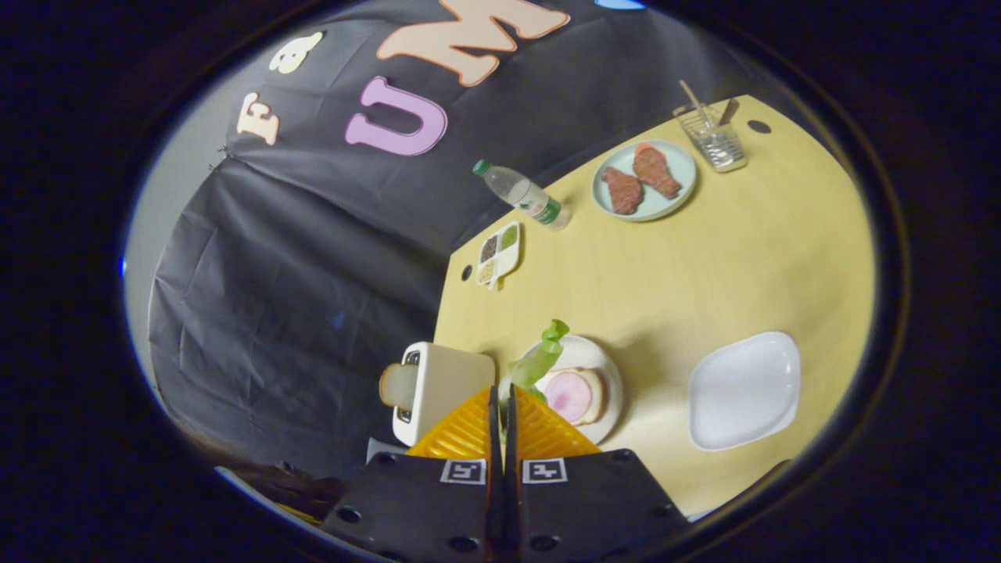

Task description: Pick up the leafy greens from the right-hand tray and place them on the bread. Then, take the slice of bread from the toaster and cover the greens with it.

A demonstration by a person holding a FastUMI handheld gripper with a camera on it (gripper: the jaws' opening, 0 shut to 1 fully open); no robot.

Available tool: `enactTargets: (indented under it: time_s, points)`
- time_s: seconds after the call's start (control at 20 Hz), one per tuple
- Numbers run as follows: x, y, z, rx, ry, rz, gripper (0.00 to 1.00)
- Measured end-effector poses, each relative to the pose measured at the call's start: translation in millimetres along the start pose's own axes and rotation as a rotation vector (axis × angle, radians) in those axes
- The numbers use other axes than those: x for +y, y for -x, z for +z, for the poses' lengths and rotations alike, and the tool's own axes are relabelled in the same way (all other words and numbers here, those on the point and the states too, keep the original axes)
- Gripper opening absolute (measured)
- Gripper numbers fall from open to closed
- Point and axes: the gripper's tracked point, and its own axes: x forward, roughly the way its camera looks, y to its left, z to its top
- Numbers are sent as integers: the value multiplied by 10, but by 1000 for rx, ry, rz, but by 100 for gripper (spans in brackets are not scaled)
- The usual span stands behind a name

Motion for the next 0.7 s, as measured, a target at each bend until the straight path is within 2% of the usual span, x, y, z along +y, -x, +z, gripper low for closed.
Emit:
enactTargets:
  time_s: [0.45, 0.55, 0.7]
  points:
    - [187, -915, -332, 69, -44, 47, 3]
    - [28, -1043, -449, 97, -36, 5, 3]
    - [-389, -1142, -622, 139, 9, -125, 3]
